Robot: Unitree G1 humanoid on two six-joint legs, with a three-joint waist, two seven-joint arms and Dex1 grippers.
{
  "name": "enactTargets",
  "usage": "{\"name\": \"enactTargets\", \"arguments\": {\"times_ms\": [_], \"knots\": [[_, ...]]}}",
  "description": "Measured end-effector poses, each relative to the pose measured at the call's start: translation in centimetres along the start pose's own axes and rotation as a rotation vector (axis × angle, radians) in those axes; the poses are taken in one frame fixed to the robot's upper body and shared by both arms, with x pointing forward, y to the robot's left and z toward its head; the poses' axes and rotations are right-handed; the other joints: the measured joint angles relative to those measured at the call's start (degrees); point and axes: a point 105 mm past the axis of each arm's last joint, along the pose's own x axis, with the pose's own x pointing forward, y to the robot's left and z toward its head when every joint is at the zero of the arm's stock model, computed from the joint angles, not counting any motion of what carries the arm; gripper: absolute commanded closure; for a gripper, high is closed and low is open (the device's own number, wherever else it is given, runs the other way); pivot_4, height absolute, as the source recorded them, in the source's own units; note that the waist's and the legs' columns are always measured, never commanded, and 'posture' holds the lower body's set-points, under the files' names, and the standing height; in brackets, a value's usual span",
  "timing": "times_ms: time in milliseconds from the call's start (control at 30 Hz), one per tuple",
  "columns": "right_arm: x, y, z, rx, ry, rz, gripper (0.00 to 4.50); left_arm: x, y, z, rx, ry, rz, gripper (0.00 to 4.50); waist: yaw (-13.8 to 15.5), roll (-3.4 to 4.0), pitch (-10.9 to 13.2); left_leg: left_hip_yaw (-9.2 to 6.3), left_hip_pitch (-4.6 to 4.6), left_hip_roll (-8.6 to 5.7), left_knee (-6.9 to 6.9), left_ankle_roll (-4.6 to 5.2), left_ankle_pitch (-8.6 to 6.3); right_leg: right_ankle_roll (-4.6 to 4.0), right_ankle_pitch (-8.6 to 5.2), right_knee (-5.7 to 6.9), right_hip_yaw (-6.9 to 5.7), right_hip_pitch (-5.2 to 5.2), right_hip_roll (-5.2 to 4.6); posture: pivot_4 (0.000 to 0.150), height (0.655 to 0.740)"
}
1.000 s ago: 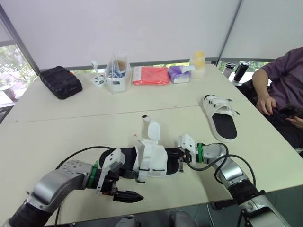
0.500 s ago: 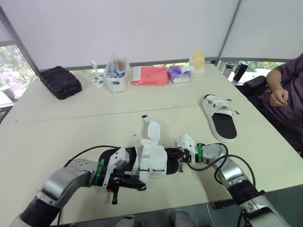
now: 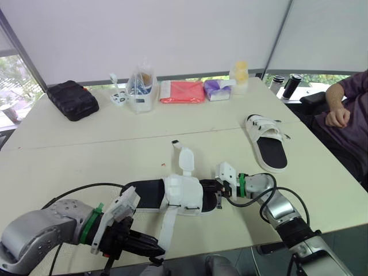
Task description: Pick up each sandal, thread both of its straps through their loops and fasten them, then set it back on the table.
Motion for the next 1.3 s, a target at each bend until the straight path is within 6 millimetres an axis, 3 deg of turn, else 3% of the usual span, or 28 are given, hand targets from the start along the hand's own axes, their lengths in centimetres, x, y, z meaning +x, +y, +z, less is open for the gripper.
{"name": "enactTargets", "arguments": {"times_ms": [233,467,800,900,1033,1300], "knots": [[0.0,-0.1,0.0,-0.001,0.001,0.003,4.5,0.3,1.0,3.4,0.008,-0.165,0.011,4.46,0.0,0.0,0.0,0.0,0.03,0.0,0.01,0.0,0.0,0.0,0.01,0.0,0.0,0.03,0.02,0.15,0.74],[0.1,-0.2,-0.1,-0.001,0.004,0.004,4.5,-0.5,6.6,6.2,-0.095,-0.386,0.134,4.46,0.1,-0.02,0.0,-0.01,0.16,-0.01,0.02,-0.03,0.02,-0.03,0.05,0.01,0.0,0.15,0.06,0.15,0.74],[0.2,-0.1,-0.2,0.003,0.006,0.0,4.5,0.1,10.3,7.5,-0.143,-0.387,0.149,4.46,0.1,-0.03,0.0,-0.02,0.45,-0.03,-0.02,-0.04,0.02,0.03,0.01,-0.03,0.0,0.46,0.06,0.15,0.74],[0.1,0.0,-0.4,0.01,0.007,-0.005,4.5,0.1,11.0,7.7,-0.152,-0.396,0.152,3.59,0.2,-0.04,0.0,-0.04,0.52,-0.03,-0.01,-0.04,0.02,0.04,0.0,-0.04,0.0,0.56,0.05,0.15,0.74],[0.2,0.1,-0.4,0.01,0.006,-0.008,4.5,-0.2,11.5,7.9,-0.16,-0.419,0.152,1.59,0.1,-0.04,0.0,-0.06,0.53,-0.03,-0.02,-0.04,0.02,0.07,-0.02,-0.04,-0.01,0.57,0.05,0.15,0.74],[0.1,0.1,-0.4,0.01,0.005,-0.01,4.5,-2.3,11.1,11.6,0.02,-0.476,0.194,1.59,0.2,-0.07,0.0,-0.09,0.51,-0.03,-0.02,-0.05,0.02,0.09,-0.02,-0.05,-0.03,0.56,0.04,0.15,0.74]]}}
